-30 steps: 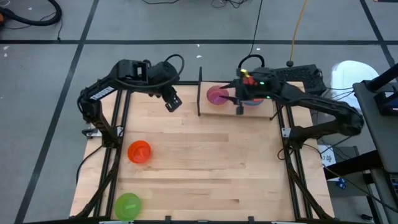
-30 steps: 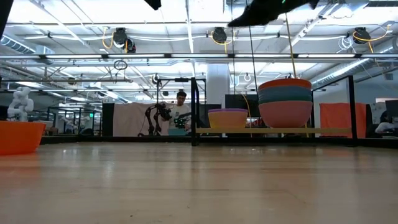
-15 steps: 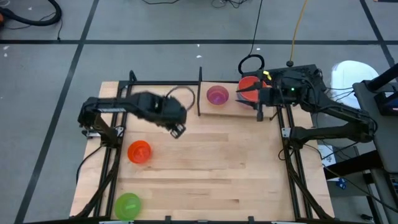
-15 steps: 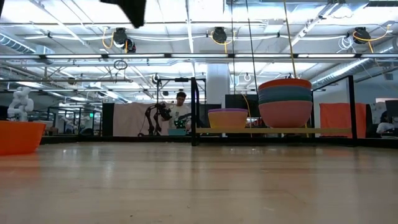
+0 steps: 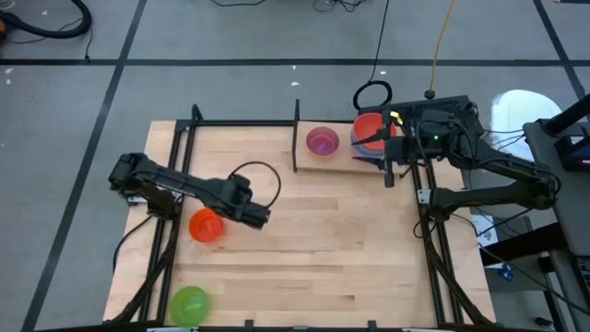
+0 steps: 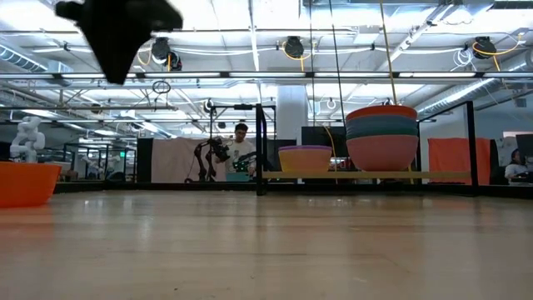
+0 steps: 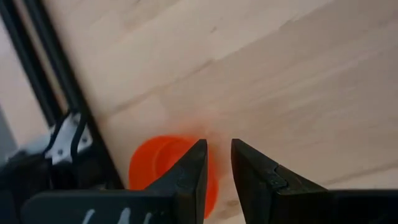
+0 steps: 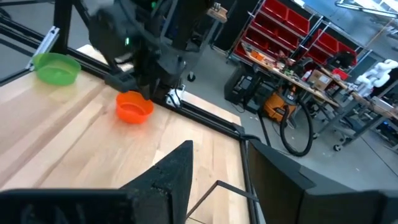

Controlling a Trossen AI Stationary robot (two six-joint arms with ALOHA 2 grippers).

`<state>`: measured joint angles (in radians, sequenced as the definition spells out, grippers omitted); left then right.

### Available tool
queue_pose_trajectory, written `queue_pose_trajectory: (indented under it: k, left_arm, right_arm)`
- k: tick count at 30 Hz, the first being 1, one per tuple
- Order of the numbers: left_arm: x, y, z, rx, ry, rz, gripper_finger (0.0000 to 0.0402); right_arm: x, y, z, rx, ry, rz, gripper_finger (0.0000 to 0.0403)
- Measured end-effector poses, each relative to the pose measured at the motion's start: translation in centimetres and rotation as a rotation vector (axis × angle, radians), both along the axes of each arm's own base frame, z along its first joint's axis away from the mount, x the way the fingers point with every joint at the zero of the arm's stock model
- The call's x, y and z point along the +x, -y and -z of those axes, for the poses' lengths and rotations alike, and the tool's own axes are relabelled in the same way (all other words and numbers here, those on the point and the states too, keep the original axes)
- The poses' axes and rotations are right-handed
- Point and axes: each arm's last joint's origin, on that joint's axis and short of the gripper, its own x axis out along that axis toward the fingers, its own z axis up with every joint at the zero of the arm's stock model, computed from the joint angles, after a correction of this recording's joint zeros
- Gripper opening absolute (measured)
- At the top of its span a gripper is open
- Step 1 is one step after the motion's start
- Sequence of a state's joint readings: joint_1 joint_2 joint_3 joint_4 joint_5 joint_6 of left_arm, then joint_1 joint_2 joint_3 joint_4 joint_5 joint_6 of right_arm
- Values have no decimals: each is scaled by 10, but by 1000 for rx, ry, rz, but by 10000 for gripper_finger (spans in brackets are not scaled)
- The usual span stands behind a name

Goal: Place and stack bowls onto a shelf
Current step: Stack the transparent orange bowl on top of the transparent purple bowl on the shelf

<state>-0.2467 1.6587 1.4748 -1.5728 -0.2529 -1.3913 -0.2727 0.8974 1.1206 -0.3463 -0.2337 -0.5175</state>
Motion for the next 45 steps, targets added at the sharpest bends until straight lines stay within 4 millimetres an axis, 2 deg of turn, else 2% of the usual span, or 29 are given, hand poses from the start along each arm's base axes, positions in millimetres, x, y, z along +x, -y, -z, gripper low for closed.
queue_pose_trajectory:
  k: [5, 14, 18, 34, 45]
  left_arm:
    - [-16, 7, 29, -39, -106, -103, 78]
    - [-19, 24, 67, -101, -45, -86, 78]
    - [-29, 25, 82, -72, -75, -153, 78]
    - [-44, 37, 114, -78, -50, -179, 78]
    - [-51, 35, 134, -109, -48, -96, 69]
  right_arm:
    - [1, -3, 0, 1, -1, -14, 144]
    - [1, -3, 0, 0, 2, -20, 144]
    - [1, -3, 0, -1, 4, -20, 144]
    - [1, -3, 0, -1, 4, -20, 144]
    - [1, -3, 0, -1, 4, -19, 144]
